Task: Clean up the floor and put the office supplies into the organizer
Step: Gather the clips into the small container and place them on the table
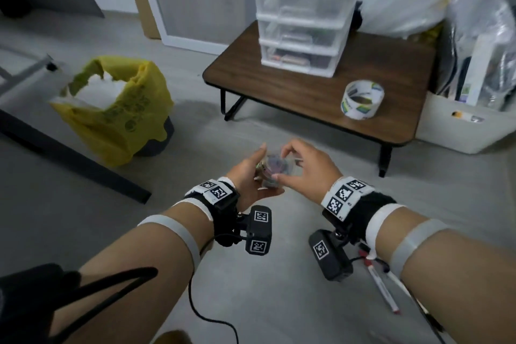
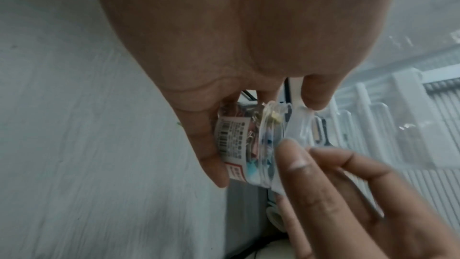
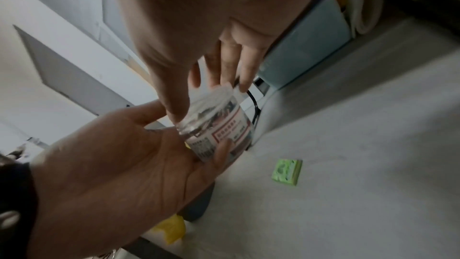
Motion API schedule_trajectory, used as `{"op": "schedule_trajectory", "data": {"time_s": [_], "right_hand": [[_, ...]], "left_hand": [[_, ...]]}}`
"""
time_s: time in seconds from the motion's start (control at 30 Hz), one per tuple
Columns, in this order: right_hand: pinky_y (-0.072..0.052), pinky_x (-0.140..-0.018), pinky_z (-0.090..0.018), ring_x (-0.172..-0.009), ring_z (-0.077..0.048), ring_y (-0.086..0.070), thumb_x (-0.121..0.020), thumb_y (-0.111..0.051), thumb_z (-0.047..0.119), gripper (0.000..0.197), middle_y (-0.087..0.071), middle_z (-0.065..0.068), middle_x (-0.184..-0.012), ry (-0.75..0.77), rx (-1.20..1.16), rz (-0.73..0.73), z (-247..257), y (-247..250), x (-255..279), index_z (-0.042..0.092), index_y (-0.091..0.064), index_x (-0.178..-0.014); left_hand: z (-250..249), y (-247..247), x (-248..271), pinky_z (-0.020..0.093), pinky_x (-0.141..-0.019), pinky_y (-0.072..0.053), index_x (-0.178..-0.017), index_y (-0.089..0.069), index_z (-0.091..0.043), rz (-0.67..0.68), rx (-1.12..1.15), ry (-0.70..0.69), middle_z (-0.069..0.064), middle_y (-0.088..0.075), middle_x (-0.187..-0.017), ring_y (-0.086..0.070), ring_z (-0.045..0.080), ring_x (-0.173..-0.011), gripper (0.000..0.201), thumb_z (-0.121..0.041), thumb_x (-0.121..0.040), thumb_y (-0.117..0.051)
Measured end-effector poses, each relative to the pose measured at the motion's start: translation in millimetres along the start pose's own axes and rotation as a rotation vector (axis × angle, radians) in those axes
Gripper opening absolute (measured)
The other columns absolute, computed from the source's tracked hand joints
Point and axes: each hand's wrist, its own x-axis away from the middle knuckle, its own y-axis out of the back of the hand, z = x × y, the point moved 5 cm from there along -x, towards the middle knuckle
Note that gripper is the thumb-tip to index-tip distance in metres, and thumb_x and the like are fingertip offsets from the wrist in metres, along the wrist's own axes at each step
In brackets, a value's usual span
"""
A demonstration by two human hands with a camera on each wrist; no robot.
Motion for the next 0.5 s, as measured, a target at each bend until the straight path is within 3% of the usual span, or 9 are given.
{"op": "schedule_trajectory", "data": {"time_s": [0.1,0.17,0.23,0.33,0.43,0.5], "right_hand": [[-0.047,-0.097,-0.037,-0.111,-0.018,-0.057,-0.073,-0.079,0.034,0.057,-0.059,0.001,-0.120,0.106,0.215,0.179,30,39,0,0.022,-0.056,-0.123],[-0.046,-0.095,-0.033,-0.110,-0.018,-0.056,-0.072,-0.079,0.034,0.064,-0.056,0.000,-0.122,0.134,0.318,0.250,45,59,-2,0.022,-0.053,-0.131],[-0.049,-0.091,-0.036,-0.105,-0.020,-0.059,-0.071,-0.078,0.038,0.060,-0.055,-0.001,-0.116,0.080,0.373,0.246,51,79,-11,0.021,-0.058,-0.125],[-0.054,-0.078,-0.038,-0.091,-0.024,-0.061,-0.069,-0.070,0.053,0.049,-0.056,-0.002,-0.102,-0.060,0.501,0.131,53,99,-35,0.018,-0.064,-0.103],[-0.050,-0.061,-0.033,-0.077,-0.029,-0.061,-0.071,-0.059,0.057,0.045,-0.057,-0.005,-0.084,-0.225,0.632,-0.004,46,104,-58,0.014,-0.053,-0.085],[-0.044,-0.055,-0.030,-0.071,-0.028,-0.058,-0.073,-0.054,0.062,0.049,-0.058,-0.004,-0.078,-0.320,0.702,-0.047,38,103,-73,0.016,-0.049,-0.087]], "left_hand": [[-23,-32,26,0.046,-0.083,-0.057,-0.115,-0.065,-0.006,-0.010,-0.122,-0.044,0.014,-0.065,-0.100,-0.062,0.027,-0.087,0.055,-0.055,-0.095,-0.050],[-33,-48,36,0.042,-0.074,-0.058,-0.114,-0.067,-0.010,0.010,-0.142,-0.055,0.014,-0.067,-0.103,-0.062,0.028,-0.088,0.053,-0.056,-0.094,-0.050],[-45,-63,37,0.041,-0.073,-0.056,-0.113,-0.068,-0.014,0.049,-0.150,-0.078,0.013,-0.067,-0.105,-0.061,0.028,-0.089,0.045,-0.051,-0.096,-0.049],[-64,-77,25,0.043,-0.081,-0.054,-0.110,-0.066,-0.016,0.093,-0.169,-0.141,0.008,-0.062,-0.088,-0.059,0.023,-0.077,0.027,-0.033,-0.099,-0.049],[-81,-80,-5,0.044,-0.085,-0.056,-0.122,-0.064,-0.011,0.106,-0.131,-0.205,0.006,-0.061,-0.081,-0.058,0.019,-0.071,0.034,-0.024,-0.093,-0.053],[-93,-80,-27,0.041,-0.079,-0.058,-0.119,-0.067,-0.012,0.126,-0.139,-0.231,0.005,-0.065,-0.084,-0.058,0.019,-0.075,0.033,-0.022,-0.090,-0.055]]}}
